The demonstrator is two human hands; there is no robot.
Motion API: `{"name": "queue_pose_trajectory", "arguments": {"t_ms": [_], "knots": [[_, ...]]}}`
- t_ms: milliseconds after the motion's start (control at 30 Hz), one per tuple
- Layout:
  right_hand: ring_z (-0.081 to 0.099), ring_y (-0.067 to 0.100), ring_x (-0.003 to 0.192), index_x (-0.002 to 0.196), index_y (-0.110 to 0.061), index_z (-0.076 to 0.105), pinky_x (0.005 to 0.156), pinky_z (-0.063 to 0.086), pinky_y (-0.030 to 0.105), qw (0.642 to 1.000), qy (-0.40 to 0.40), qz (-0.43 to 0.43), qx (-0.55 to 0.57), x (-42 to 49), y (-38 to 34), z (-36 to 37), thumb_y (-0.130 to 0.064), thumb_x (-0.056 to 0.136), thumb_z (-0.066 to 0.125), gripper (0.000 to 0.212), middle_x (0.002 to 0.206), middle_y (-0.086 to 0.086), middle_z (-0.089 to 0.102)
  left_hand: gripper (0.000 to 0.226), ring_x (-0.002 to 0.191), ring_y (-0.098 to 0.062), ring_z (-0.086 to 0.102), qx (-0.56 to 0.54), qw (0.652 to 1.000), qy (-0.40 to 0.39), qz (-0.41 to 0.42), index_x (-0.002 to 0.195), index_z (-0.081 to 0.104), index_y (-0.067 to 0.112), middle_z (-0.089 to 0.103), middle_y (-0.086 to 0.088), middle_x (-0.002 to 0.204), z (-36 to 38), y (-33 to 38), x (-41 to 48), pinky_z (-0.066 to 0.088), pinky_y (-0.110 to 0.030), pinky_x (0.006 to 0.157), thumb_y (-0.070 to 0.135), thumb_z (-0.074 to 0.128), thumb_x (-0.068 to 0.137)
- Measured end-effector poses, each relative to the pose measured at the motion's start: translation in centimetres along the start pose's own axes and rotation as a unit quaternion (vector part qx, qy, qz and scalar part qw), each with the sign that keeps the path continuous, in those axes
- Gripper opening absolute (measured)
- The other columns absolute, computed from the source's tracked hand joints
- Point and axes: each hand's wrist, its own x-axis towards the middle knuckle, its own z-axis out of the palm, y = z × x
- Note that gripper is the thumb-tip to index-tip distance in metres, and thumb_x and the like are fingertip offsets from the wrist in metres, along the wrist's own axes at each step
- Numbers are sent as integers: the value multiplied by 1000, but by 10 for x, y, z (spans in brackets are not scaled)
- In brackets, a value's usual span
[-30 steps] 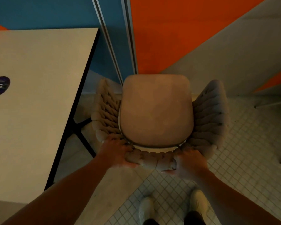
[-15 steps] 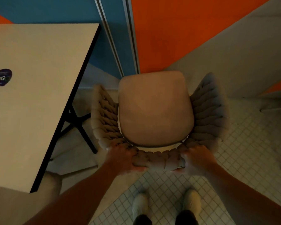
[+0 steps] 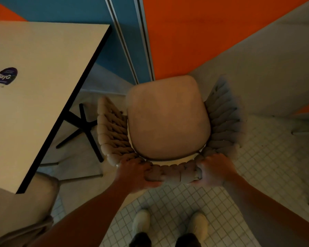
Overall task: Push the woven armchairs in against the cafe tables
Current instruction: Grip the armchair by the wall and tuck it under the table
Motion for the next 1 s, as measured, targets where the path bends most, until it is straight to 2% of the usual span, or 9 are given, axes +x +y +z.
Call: {"name": "queue_pose_trajectory", "arguments": {"t_ms": [200, 300, 433, 533, 633, 733, 800, 867, 1000], "knots": [[62, 15, 70, 86, -28, 71, 77, 51, 34, 997, -33, 36, 65, -5, -8, 4, -95, 54, 38, 82, 73, -9, 69, 103, 143, -13, 36, -31, 997, -64, 0, 144, 38, 54, 47, 20, 150, -7, -3, 4, 23, -44, 113, 103, 0, 62], [64, 19, 90, 103, -29, 69, 88, 46, 39, 993, -27, 45, 108, -15, -27, -5, -83, 66, 39, 72, 90, -6, 72, 98, 144, -13, 34, -34, 996, -80, -12, 144, 34, 56, 43, 20, 153, -1, -3, 3, 24, -47, 112, 98, -10, 67], [57, 24, 108, 108, -18, 65, 96, 40, 37, 985, -51, 59, 153, -25, -38, -19, -58, 81, 64, 49, 109, 3, 68, 99, 142, -16, 37, -14, 996, -90, 9, 147, 29, 53, 42, 17, 155, 3, -7, 0, 29, -48, 109, 99, -4, 66], [55, 25, 111, 117, -17, 60, 96, 41, 37, 986, -97, 64, 122, -22, -41, -27, -52, 84, 67, 49, 114, 3, 64, 110, 144, -17, 35, -31, 991, -121, 37, 150, 25, 53, 38, 16, 157, -7, -14, -3, 24, -46, 113, 104, -1, 56], [56, 26, 109, 131, -18, 54, 93, 46, 41, 983, -150, 62, 88, -11, -44, -28, -51, 86, 66, 57, 119, 4, 63, 104, 142, -18, 36, -17, 991, -123, 42, 144, 32, 58, 44, 20, 152, -16, -20, -3, 19, -49, 112, 104, 7, 55], [55, 28, 111, 131, -19, 53, 93, 47, 44, 980, -175, 66, 71, -2, -46, -23, -51, 84, 68, 59, 121, 5, 61, 110, 138, -15, 38, -2, 992, -120, 38, 137, 42, 60, 50, 26, 143, -15, -32, 2, 17, -52, 108, 108, -1, 48], [55, 29, 111, 129, -20, 53, 91, 48, 43, 979, -185, 64, 55, 6, -48, -18, -52, 83, 68, 58, 120, 5, 62, 116, 141, -16, 35, 1, 989, -141, 38, 141, 38, 59, 45, 26, 148, -15, -46, 11, 16, -54, 109, 108, -4, 45], [54, 31, 115, 128, -23, 54, 92, 49, 43, 979, -185, 63, 56, 12, -48, -14, -57, 81, 68, 60, 120, 3, 63, 110, 142, -17, 34, -3, 987, -159, 37, 141, 37, 61, 44, 25, 149, -18, -59, 21, 14, -57, 107, 105, -9, 50], [60, 30, 108, 120, -26, 59, 90, 49, 43, 982, -174, 27, 70, 18, -39, -4, -57, 79, 63, 51, 112, -1, 68, 84, 145, -10, 29, 22, 994, -111, 0, 141, 32, 65, 38, 28, 152, -23, -71, 20, 12, -46, 110, 88, -11, 73]]}}
